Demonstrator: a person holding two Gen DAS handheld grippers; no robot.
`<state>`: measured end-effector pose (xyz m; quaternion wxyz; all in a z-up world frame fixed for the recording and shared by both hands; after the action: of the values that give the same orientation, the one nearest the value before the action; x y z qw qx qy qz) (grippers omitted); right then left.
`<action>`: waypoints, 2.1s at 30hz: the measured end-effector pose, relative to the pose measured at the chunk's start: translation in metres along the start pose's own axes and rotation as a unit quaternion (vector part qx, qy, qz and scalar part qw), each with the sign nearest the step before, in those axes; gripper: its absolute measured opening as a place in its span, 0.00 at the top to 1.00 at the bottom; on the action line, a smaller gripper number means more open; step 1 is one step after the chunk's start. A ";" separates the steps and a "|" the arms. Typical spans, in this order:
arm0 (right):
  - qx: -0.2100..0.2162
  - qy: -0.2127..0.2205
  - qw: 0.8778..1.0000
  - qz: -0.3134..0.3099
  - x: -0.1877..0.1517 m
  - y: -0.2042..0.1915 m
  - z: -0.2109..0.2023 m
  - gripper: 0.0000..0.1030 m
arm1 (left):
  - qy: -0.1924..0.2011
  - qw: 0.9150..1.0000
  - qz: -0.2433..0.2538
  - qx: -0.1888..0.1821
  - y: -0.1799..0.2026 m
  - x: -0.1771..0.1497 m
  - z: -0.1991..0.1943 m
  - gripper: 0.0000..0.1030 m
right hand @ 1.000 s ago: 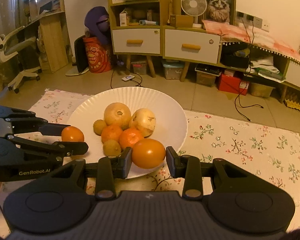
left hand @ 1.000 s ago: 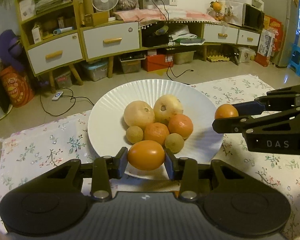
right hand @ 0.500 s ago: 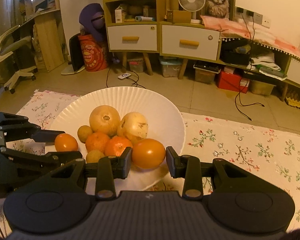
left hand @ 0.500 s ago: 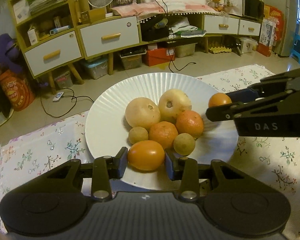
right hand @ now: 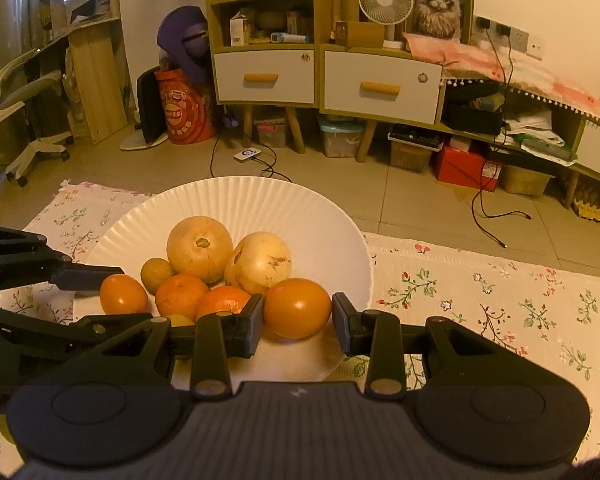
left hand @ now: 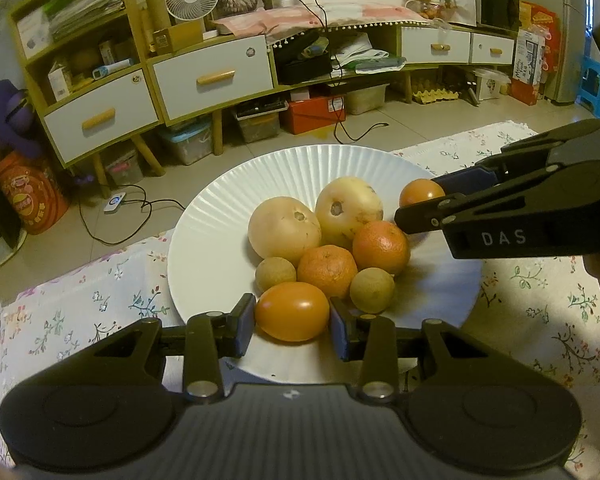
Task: Organize fruits
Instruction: 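Lower both orange fruits onto the plate and open both grippers, then withdraw both tools from the plate toward the loose fruits on the cloth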
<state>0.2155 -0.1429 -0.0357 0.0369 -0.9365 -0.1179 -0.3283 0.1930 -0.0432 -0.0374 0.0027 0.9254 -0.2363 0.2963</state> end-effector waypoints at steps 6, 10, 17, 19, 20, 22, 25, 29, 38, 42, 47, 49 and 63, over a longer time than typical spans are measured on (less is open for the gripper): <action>0.003 0.002 1.000 -0.001 -0.001 0.000 -0.002 0.67 | 0.003 1.000 -0.006 -0.004 -0.003 0.000 -0.002 0.72; 0.007 0.002 1.000 0.000 -0.001 0.001 -0.003 0.65 | 0.002 1.000 -0.005 -0.003 -0.003 0.000 -0.003 0.70; 0.014 0.004 1.000 0.000 -0.001 -0.001 -0.008 0.55 | 0.007 1.000 -0.002 -0.001 -0.002 -0.002 -0.006 0.59; 0.014 0.005 1.000 0.000 -0.001 -0.002 -0.011 0.52 | 0.009 1.000 -0.003 -0.002 -0.002 -0.002 -0.008 0.55; 0.013 0.006 1.000 0.000 -0.001 -0.002 -0.013 0.52 | 0.010 1.000 -0.003 -0.001 -0.002 -0.002 -0.010 0.54; 0.012 0.006 1.000 0.000 -0.002 -0.002 -0.017 0.51 | 0.011 1.000 -0.004 -0.002 -0.002 -0.003 -0.012 0.51; 0.009 0.005 1.000 0.004 -0.003 -0.002 -0.022 0.47 | 0.013 1.000 -0.005 -0.002 -0.002 -0.004 -0.016 0.48; 0.009 0.005 1.000 0.009 -0.005 -0.002 -0.029 0.40 | 0.015 1.000 -0.005 -0.001 -0.001 -0.007 -0.024 0.45; 0.008 0.002 1.000 0.005 -0.013 -0.010 -0.047 0.32 | 0.017 1.000 -0.006 -0.002 0.002 -0.017 -0.043 0.34; 0.005 0.002 1.000 0.005 -0.016 -0.013 -0.056 0.29 | 0.018 1.000 -0.006 -0.002 0.003 -0.019 -0.046 0.30; 0.003 0.003 1.000 0.009 -0.022 -0.017 -0.066 0.27 | 0.019 1.000 -0.010 -0.001 0.005 -0.028 -0.060 0.25; 0.004 0.004 1.000 0.011 -0.024 -0.018 -0.070 0.25 | 0.018 1.000 -0.010 0.002 0.006 -0.031 -0.065 0.24; -0.006 -0.008 1.000 0.027 -0.043 -0.031 -0.088 0.13 | -0.006 0.999 -0.045 0.009 -0.004 -0.057 -0.089 0.11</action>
<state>0.1216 -0.1338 0.0058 0.0393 -0.9419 -0.0914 -0.3207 0.1053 -0.0021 0.0053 0.0064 0.9368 -0.1917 0.2927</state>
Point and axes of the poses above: each gripper's, at about its wrist camera, not at the fingertips, and z roughly the way its jaws point, y to its right, x to its top, the point moved 4 cm from there along z, roughly the way its jaws point, and after that the axes turned 11 degrees about -y, right-handed, at the moved point
